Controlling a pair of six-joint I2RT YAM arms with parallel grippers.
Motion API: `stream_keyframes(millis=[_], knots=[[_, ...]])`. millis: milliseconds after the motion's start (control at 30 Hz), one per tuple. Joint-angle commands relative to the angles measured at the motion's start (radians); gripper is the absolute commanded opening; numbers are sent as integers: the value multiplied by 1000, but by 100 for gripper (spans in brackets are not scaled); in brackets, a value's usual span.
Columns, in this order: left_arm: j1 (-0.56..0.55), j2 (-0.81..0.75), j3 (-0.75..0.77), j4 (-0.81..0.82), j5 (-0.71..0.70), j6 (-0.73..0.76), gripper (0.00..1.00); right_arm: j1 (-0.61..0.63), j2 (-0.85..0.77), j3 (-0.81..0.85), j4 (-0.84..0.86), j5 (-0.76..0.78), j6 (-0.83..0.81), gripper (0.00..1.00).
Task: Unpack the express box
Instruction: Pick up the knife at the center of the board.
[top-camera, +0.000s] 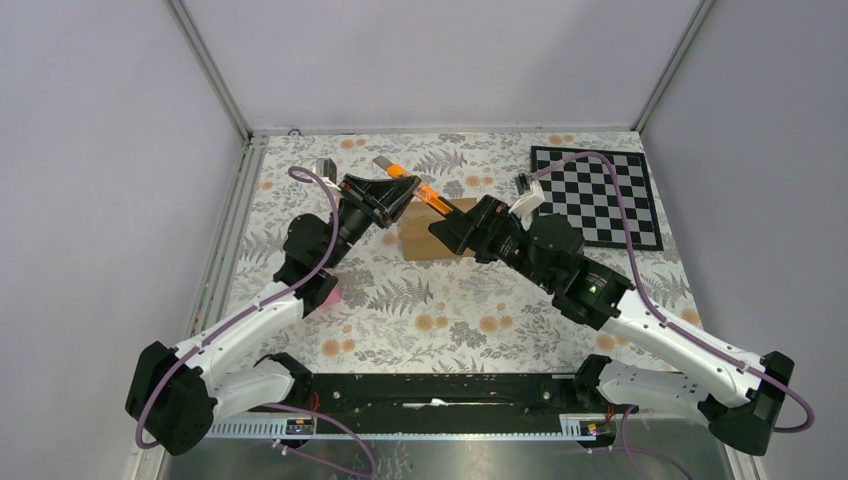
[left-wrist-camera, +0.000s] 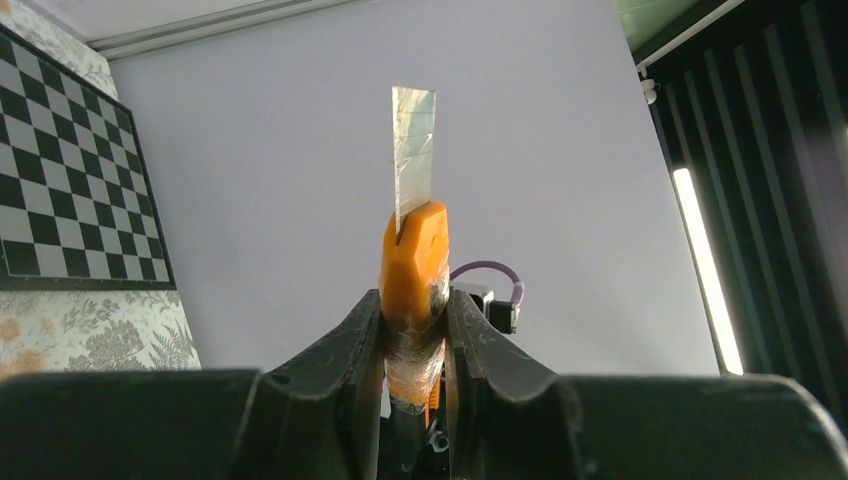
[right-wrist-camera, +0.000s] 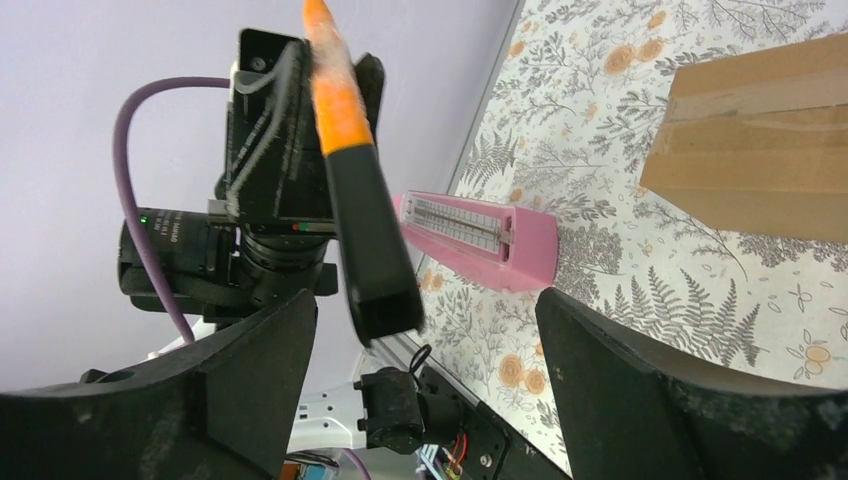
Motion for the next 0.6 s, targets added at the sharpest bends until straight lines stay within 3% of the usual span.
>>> stream_keyframes(millis=[0,133,400,567], knots=[[-7,-10,-11,53,-7,-28,0,9,-6,9,103,40,-11,87],[-17,-24,-27,43,-16,-26,0,8,45,66,126,24,-27,82],[-30,-34,-38,46,-31,-20,0,10,100,104,159,19,-17,62],[-39,-37,-53,64,-40,-18,0,10,114,125,161,53,-12,43]])
